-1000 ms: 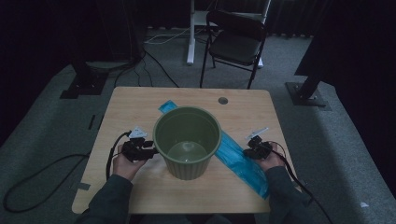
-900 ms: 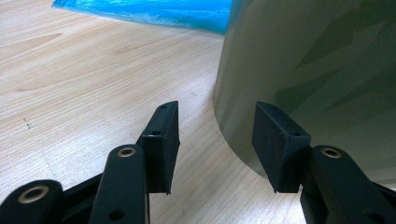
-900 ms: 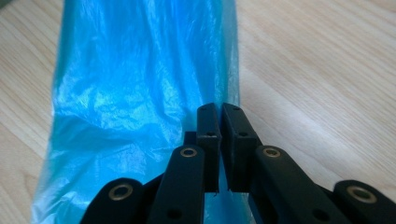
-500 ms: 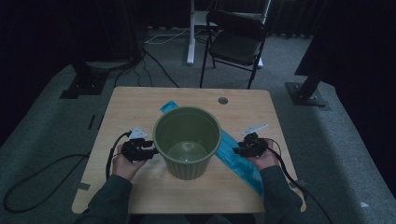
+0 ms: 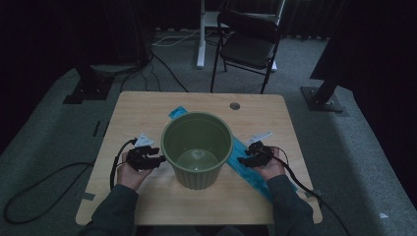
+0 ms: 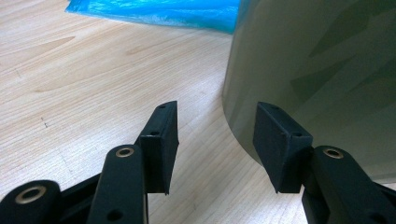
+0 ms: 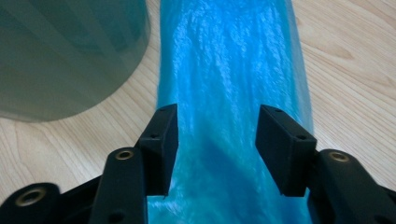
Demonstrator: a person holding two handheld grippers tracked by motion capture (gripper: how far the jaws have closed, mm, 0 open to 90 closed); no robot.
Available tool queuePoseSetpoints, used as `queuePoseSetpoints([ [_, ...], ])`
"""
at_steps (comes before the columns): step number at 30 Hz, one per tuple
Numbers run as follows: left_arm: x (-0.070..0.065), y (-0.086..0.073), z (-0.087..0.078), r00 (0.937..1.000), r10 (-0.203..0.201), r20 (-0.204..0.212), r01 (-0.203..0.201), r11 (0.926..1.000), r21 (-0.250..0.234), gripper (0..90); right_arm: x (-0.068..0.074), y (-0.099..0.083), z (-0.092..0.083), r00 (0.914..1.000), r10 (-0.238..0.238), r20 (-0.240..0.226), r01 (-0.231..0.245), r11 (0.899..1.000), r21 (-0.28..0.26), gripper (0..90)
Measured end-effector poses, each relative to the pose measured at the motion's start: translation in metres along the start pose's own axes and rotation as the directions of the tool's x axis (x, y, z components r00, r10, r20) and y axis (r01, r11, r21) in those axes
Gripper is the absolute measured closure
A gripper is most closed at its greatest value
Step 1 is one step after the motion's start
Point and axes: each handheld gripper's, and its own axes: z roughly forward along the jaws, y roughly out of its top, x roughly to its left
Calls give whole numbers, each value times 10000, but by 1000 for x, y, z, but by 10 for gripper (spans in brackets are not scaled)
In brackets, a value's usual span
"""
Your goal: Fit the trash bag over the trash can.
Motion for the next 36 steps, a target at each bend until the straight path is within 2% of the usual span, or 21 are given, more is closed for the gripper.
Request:
queuePoseSetpoints([
  [6,1,0,0,10000,-29,-81,29,10000,-55,500,5,2,10,10000,-78,34,78,9999,65,405],
  [12,1,1,-1,9998,51,-183,-57,9995,-307,508,10,-1,24,9986,-334,400,322,9990,312,380],
  [18,1,4,3,9997,58,-219,-65,9994,-333,508,11,-1,28,9981,-240,561,218,9990,384,351],
  [20,2,6,5,9997,25,-243,-34,9993,-376,508,10,-1,29,9991,-24,432,8,9993,380,336],
  [23,4,7,8,9997,-8,-257,-2,9993,-369,508,11,-1,33,9995,50,314,-65,9988,490,314],
  [25,6,7,10,9992,-1,-394,-13,9994,-356,508,12,-2,34,9999,-34,161,24,9982,598,299],
  [29,11,6,12,9988,-155,-471,137,9991,-398,508,18,0,39,9992,-340,204,319,9948,972,261],
  [32,13,6,12,9986,-275,-442,254,9986,-461,508,20,1,40,9990,-423,168,405,9945,970,293],
  [36,16,8,18,9983,-410,-418,394,9985,-388,519,19,3,40,9994,-246,257,220,9953,944,310],
])
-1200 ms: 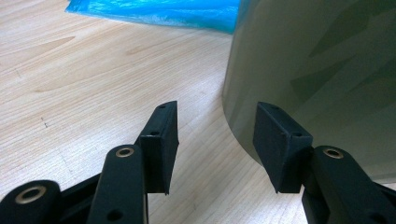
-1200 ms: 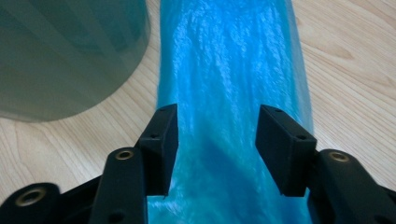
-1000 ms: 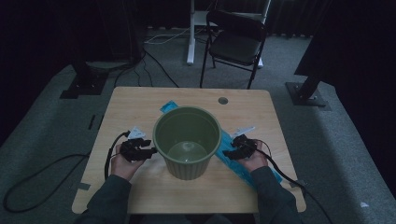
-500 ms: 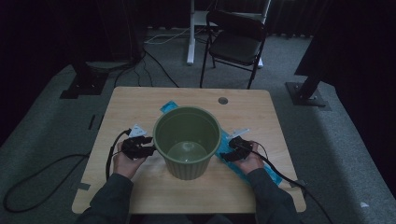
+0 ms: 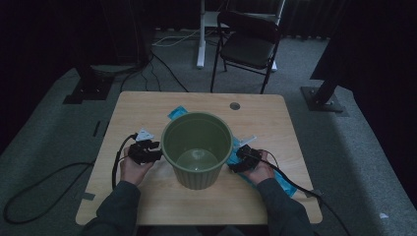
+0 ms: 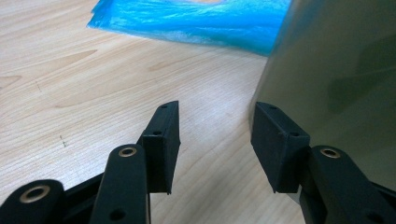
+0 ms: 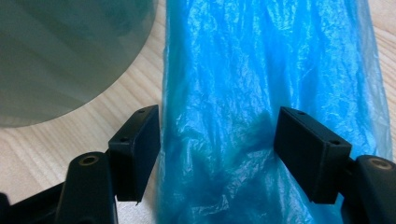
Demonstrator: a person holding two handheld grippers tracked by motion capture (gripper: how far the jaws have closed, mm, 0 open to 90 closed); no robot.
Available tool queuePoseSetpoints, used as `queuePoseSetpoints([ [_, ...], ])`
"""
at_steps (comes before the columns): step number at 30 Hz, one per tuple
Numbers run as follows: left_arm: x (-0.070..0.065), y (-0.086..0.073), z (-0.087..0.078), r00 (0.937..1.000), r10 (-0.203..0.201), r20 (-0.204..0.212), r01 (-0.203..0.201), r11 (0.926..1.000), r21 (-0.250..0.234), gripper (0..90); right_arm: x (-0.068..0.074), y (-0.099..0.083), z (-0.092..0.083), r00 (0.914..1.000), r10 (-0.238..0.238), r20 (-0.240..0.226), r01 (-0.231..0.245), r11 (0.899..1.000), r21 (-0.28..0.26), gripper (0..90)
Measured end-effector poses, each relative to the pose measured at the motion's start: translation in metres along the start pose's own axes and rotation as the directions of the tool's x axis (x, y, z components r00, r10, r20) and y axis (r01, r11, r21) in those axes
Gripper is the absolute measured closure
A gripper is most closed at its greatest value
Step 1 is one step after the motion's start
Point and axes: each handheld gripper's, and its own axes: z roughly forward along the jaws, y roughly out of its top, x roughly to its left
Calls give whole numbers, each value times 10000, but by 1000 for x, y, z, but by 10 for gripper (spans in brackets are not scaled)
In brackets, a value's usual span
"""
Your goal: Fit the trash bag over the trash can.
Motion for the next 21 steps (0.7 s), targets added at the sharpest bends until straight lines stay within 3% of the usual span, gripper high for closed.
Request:
queuePoseSetpoints([
  [5,2,2,5,9998,-109,187,108,9999,61,521,-2,0,-2,9998,-41,199,39,9999,133,310],
  [9,1,2,9,9980,-72,624,61,9998,186,521,-7,0,-2,9996,277,106,-280,9993,228,314],
  [21,-7,1,9,9906,353,1318,-392,9988,278,574,-15,-1,-6,9989,417,216,-421,9989,193,577],
])
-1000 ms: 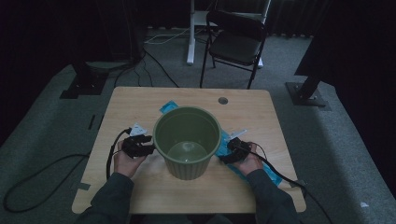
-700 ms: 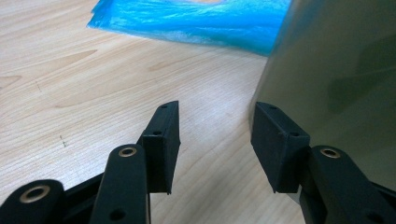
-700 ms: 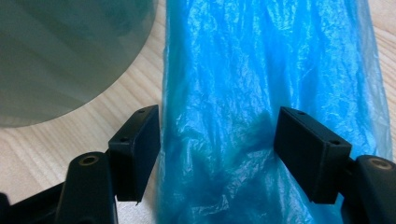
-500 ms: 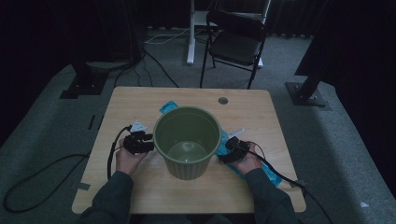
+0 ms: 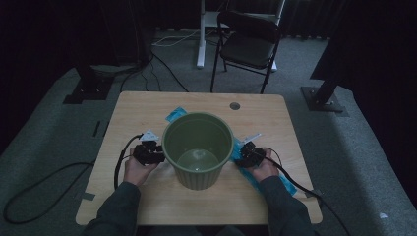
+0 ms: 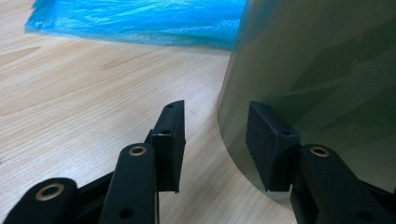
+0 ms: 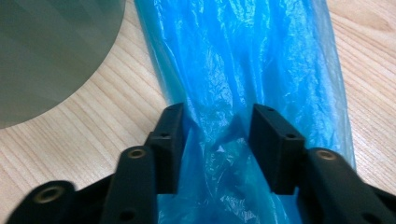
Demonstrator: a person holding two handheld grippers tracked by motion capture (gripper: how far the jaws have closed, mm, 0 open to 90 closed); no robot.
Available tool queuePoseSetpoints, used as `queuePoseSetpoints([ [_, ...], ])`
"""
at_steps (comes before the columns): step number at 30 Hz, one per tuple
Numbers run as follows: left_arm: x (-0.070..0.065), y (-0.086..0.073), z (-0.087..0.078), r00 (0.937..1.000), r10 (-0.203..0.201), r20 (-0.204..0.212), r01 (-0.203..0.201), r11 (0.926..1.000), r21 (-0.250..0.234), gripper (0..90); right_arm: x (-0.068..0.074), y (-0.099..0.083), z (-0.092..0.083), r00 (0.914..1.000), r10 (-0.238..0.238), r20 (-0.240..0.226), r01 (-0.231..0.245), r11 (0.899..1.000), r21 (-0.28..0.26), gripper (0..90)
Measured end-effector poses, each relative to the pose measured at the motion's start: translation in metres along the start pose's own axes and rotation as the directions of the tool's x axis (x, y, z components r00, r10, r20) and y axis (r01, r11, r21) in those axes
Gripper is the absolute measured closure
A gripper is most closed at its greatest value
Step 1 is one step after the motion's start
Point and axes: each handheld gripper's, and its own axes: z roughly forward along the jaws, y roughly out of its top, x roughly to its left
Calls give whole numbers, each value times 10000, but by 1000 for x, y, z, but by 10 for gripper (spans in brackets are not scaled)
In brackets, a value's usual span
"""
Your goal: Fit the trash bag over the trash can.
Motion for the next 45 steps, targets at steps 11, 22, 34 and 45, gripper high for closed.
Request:
queuePoseSetpoints([
  [11,-7,-3,-5,9996,239,158,-239,9997,2,571,-4,0,-3,9985,-88,-535,103,9996,280,889],
  [22,-8,-2,-7,9996,239,138,-239,9997,66,559,-17,4,-36,9972,-37,-743,-28,9962,-870,896],
  [34,-7,-1,-6,9995,267,158,-269,9996,90,551,-30,22,-74,9915,161,-1287,-427,9774,-2068,895],
  [45,-6,0,-6,9992,353,161,-355,9993,123,550,-29,48,-100,9924,-341,-1179,44,9699,-2435,895],
])
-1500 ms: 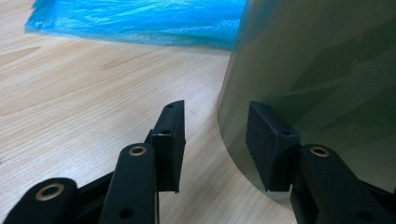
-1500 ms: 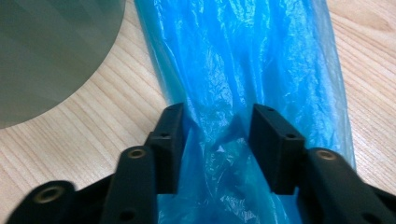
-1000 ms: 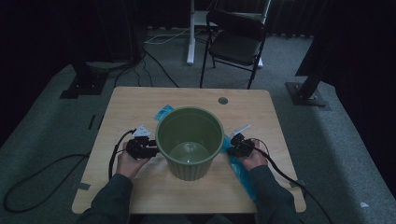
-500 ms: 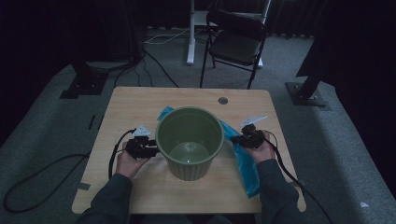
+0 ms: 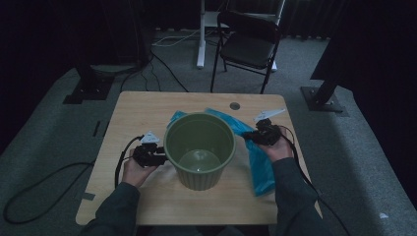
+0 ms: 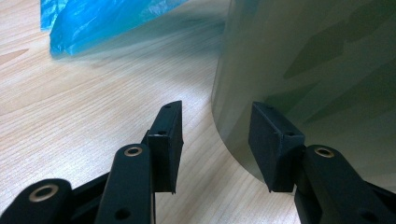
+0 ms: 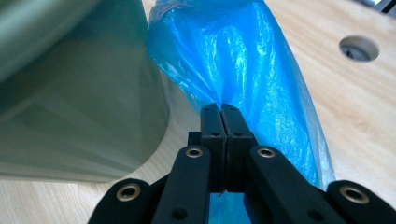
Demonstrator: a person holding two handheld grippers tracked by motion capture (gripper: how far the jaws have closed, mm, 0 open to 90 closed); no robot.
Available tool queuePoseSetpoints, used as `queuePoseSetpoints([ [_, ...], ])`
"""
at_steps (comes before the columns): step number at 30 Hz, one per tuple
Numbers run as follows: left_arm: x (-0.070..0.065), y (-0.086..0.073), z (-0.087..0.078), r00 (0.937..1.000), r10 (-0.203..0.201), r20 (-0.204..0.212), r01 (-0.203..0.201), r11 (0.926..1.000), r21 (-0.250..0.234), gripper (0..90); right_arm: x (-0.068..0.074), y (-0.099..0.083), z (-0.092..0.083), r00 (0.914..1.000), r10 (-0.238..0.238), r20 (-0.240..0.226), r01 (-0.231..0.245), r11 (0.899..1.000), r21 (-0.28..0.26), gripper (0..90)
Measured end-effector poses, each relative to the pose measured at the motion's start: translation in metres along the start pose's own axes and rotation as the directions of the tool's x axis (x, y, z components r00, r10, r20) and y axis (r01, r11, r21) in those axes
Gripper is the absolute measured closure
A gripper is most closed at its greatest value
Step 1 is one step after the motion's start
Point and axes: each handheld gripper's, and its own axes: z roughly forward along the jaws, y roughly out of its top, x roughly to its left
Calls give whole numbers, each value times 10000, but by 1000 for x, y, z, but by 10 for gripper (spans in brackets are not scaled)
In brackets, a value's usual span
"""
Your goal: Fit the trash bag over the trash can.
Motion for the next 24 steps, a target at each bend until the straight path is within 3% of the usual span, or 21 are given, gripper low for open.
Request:
queuePoseSetpoints([
  [11,0,1,-1,10000,22,3,-22,10000,-6,558,8,37,-24,9982,-578,127,585,9965,-598,894],
  [24,-1,2,-2,10000,92,-31,-92,9999,-52,560,23,83,-36,9931,-1158,184,1171,9872,-1081,894],
])
